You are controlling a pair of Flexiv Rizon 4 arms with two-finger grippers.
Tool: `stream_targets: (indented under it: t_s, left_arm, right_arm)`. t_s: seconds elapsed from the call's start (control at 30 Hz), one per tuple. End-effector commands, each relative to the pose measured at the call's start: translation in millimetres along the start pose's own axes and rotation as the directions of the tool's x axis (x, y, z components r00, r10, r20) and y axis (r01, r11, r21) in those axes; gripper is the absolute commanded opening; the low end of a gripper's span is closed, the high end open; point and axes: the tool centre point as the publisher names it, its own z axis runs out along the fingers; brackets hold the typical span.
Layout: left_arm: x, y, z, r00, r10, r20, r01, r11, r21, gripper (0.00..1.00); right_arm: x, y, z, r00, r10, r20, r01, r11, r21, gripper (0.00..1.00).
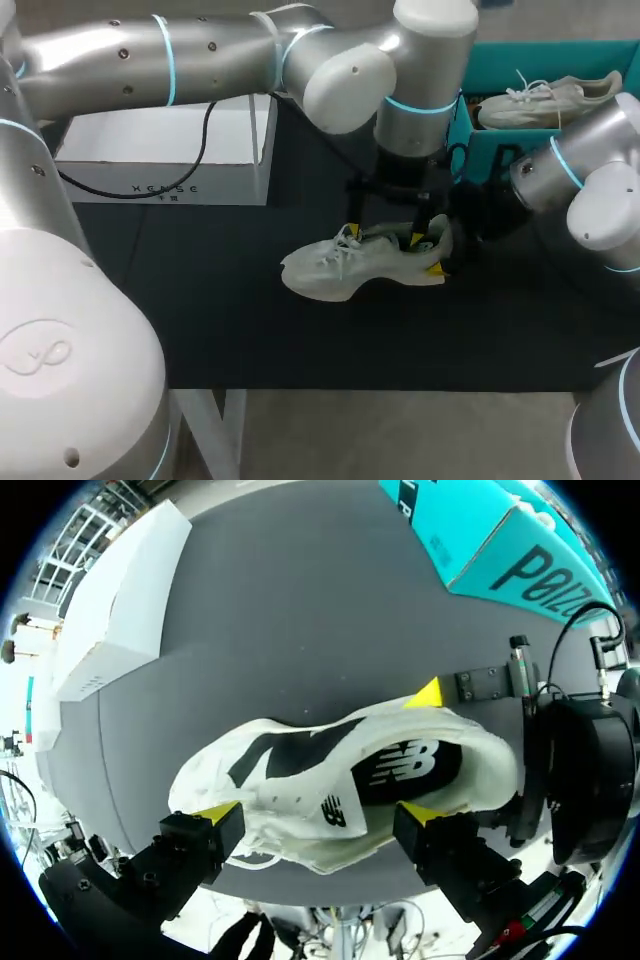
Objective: Take the shoe out of the shoebox, open the shoe tongue, remove and reinsert the insole, then place the shoe into the shoebox
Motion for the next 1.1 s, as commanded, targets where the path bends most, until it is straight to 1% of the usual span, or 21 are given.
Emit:
stream_targets:
  t_s: [0.03, 0.13, 0.23, 0.43, 0.47, 0.5, 0.57, 0.6, 0.67, 0.87, 1.1]
  left_arm:
    - [2.9, -1.0, -0.2, 0.998, -0.021, 0.062, 0.022, 1.0, -0.011, 1.0]
    - [-1.6, -0.5, 1.8, 0.992, -0.059, 0.115, 0.06, 0.998, -0.007, 1.0]
    - [-7.3, 2.7, -1.5, 0.982, -0.112, 0.154, 0.112, 0.994, 0.006, 1.0]
    - [-27.2, 6.4, -15.2, 0.965, -0.199, 0.171, 0.196, 0.98, 0.037, 1.0]
    - [-29.3, 7.0, -17.1, 0.965, -0.199, 0.171, 0.196, 0.98, 0.036, 0.97]
    - [-32.8, 7.7, -17.8, 0.962, -0.209, 0.173, 0.205, 0.978, 0.041, 0.66]
    - [-38.3, 8.8, -18.8, 0.961, -0.214, 0.178, 0.21, 0.977, 0.042, 0.2]
    - [-40.6, 9.5, -19.2, 0.96, -0.221, 0.17, 0.217, 0.975, 0.042, 0.0]
    - [-45.2, 10.9, -19.9, 0.966, -0.224, 0.133, 0.221, 0.975, 0.037, 0.0]
    - [-51.8, 14.1, -23.6, 0.977, -0.205, -0.054, 0.206, 0.979, 0.016, 0.0]
    - [-62.6, 17.3, -26.4, 0.943, -0.187, -0.276, 0.197, 0.98, 0.011, 0.0]
  right_arm:
    - [-0.6, 0.3, 1.1, 1.0, 0.0, -0.001, 0.0, 1.0, 0.004, 0.0]
    - [-0.6, 0.3, 1.1, 1.0, 0.0, -0.001, 0.0, 1.0, 0.004, 0.0]
    - [-0.6, 0.3, 1.1, 1.0, 0.0, -0.001, 0.0, 1.0, 0.004, 0.0]
    - [-0.6, 0.3, 1.1, 1.0, 0.0, -0.001, 0.0, 1.0, 0.004, 0.0]
    - [-0.6, 0.3, 1.1, 1.0, 0.0, -0.001, 0.0, 1.0, 0.004, 0.0]
    - [-0.6, 0.3, 1.1, 1.0, 0.0, -0.001, 0.0, 1.0, 0.004, 0.0]
    - [-0.6, 0.3, 1.1, 1.0, 0.0, -0.001, 0.0, 1.0, 0.004, 0.0]
    - [-0.6, 0.3, 1.1, 1.0, 0.0, -0.001, 0.0, 1.0, 0.004, 0.0]
    - [-0.6, 0.3, 1.1, 1.0, 0.0, -0.001, 0.0, 1.0, 0.004, 0.0]
    - [-0.6, 0.3, 1.1, 1.0, 0.0, -0.001, 0.0, 1.0, 0.004, 0.0]
    - [-0.6, 0.3, 1.1, 1.0, 0.0, -0.001, 0.0, 1.0, 0.004, 0.0]
